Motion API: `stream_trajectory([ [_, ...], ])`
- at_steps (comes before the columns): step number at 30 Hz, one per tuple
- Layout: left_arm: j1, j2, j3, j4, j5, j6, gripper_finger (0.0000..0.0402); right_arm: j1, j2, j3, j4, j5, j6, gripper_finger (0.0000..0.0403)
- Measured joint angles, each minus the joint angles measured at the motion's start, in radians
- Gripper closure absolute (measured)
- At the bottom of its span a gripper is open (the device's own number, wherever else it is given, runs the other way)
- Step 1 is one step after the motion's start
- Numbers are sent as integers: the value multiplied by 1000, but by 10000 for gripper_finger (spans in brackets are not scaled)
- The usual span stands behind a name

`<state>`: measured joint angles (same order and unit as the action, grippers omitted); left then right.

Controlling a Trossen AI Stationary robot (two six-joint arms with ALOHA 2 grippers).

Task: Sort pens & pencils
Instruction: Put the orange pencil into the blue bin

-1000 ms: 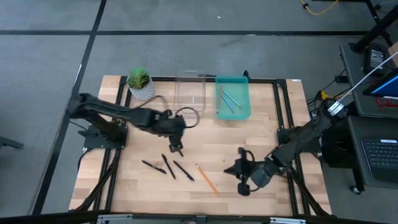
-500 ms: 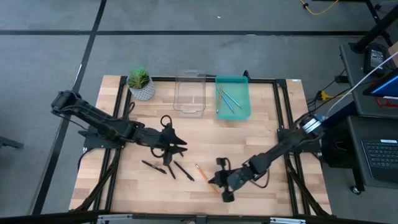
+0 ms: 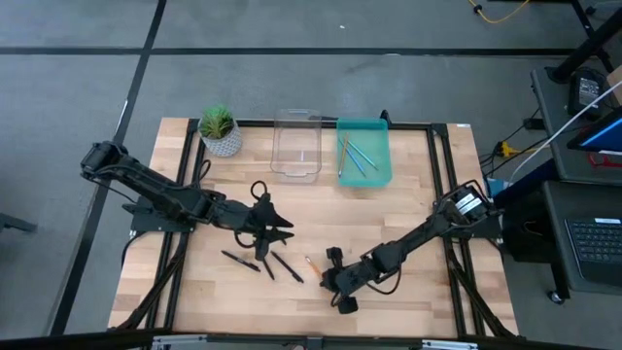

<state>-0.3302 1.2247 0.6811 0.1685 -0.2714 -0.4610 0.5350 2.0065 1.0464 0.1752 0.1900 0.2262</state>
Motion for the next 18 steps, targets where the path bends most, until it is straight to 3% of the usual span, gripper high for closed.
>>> stream_trajectory([
  [12,0,0,0,-2,0,0,276,0,-59,0,-216,-19,-16,399],
  [18,0,0,0,-3,0,0,276,0,-134,-1,-452,25,29,399],
])
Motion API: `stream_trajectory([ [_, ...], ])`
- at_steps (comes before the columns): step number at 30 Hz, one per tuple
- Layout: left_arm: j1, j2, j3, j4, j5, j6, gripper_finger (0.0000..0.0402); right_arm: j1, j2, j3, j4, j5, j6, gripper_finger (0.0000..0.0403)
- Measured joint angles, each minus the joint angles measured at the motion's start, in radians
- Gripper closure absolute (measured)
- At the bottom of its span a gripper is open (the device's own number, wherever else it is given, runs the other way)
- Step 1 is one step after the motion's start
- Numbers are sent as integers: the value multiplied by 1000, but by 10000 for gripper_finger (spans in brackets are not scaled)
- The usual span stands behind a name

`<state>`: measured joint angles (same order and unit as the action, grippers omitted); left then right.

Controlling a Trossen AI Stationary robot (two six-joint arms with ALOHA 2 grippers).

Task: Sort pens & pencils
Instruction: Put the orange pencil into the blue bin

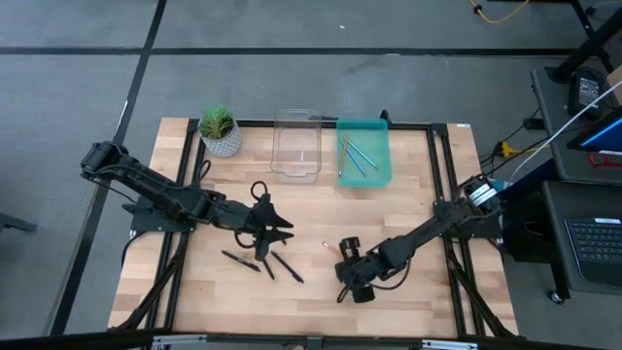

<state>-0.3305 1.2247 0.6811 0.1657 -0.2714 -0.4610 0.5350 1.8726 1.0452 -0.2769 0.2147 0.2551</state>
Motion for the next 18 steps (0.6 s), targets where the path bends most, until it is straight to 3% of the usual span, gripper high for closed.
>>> stream_trajectory([
  [6,0,0,0,-8,0,0,276,37,-121,-1,-123,108,62,399],
  [11,0,0,0,-7,0,0,276,97,-246,-74,-315,251,337,399],
  [14,0,0,0,-7,0,0,276,153,-329,-189,-263,256,505,400],
  [18,0,0,0,-7,0,0,276,232,-359,-312,-44,229,606,401],
])
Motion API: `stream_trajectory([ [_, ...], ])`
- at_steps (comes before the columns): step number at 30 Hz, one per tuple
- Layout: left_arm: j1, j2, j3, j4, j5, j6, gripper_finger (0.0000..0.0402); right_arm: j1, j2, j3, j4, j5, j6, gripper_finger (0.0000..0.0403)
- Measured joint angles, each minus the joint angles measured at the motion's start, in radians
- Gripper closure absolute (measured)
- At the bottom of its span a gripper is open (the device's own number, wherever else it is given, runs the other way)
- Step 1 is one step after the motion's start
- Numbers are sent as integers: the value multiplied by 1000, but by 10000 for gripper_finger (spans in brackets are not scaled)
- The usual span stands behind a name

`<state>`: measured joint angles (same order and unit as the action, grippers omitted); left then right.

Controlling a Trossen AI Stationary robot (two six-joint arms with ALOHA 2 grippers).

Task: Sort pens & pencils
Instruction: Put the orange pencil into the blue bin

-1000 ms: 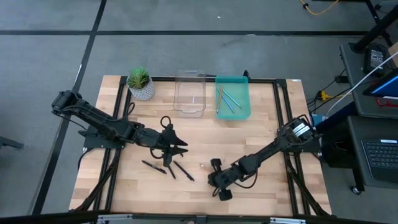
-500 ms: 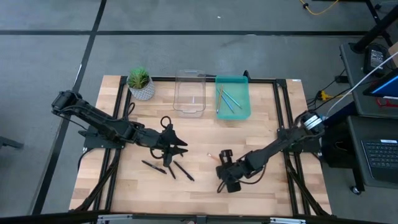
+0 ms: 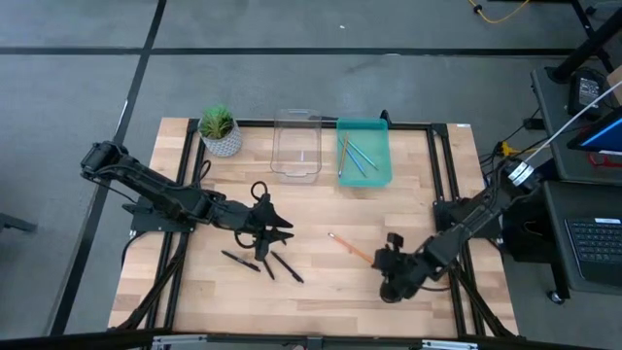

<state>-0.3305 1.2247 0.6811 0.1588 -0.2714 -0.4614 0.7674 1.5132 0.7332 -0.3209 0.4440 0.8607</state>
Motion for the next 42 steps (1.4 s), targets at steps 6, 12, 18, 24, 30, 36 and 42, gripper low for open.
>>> stream_trajectory([
  [6,0,0,0,6,-1,0,276,49,31,-36,113,28,28,401],
  [12,0,0,0,16,-8,0,276,46,88,-45,145,20,74,401],
  [18,0,0,0,15,-8,0,276,46,132,-45,131,-15,101,402],
  [24,0,0,0,15,-8,0,276,44,132,-43,77,6,143,402],
  [30,0,0,0,15,-8,0,276,26,131,-41,33,27,152,402],
  [36,0,0,0,15,-8,1,276,12,131,-41,-20,46,127,402],
  [42,0,0,0,15,-8,1,276,-3,130,-40,-96,57,124,402],
])
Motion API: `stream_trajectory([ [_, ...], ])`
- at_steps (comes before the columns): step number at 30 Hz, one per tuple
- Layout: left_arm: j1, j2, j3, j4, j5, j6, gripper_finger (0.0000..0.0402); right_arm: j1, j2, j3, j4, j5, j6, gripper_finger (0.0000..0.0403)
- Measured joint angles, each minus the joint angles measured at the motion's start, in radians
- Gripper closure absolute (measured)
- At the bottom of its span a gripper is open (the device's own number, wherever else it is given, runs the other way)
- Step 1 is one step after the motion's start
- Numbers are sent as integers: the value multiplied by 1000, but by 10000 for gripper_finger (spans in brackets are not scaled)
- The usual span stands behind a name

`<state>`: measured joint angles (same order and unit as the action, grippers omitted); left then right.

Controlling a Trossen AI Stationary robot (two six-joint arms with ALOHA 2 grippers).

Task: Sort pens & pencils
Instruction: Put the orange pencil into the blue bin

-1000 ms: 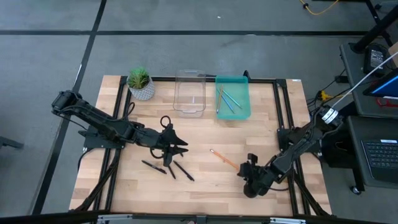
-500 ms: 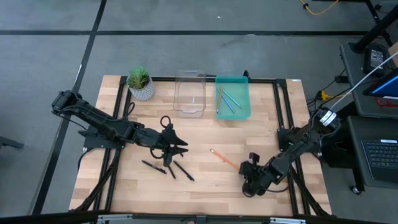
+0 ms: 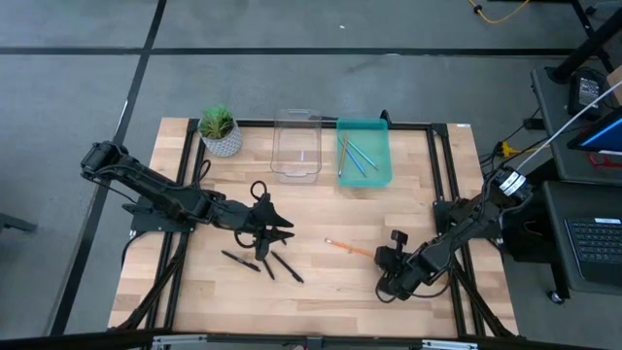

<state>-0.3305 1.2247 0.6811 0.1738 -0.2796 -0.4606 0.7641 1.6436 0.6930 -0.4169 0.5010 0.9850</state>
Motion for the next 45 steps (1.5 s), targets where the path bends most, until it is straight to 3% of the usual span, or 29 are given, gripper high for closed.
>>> stream_trajectory([
  [31,0,0,0,0,0,1,276,-76,1,-8,-238,160,-108,403],
  [39,0,0,0,-1,0,0,276,-15,-165,-5,-294,322,87,403],
  [45,0,0,0,-8,0,2,276,119,-229,-62,-296,603,507,403],
])
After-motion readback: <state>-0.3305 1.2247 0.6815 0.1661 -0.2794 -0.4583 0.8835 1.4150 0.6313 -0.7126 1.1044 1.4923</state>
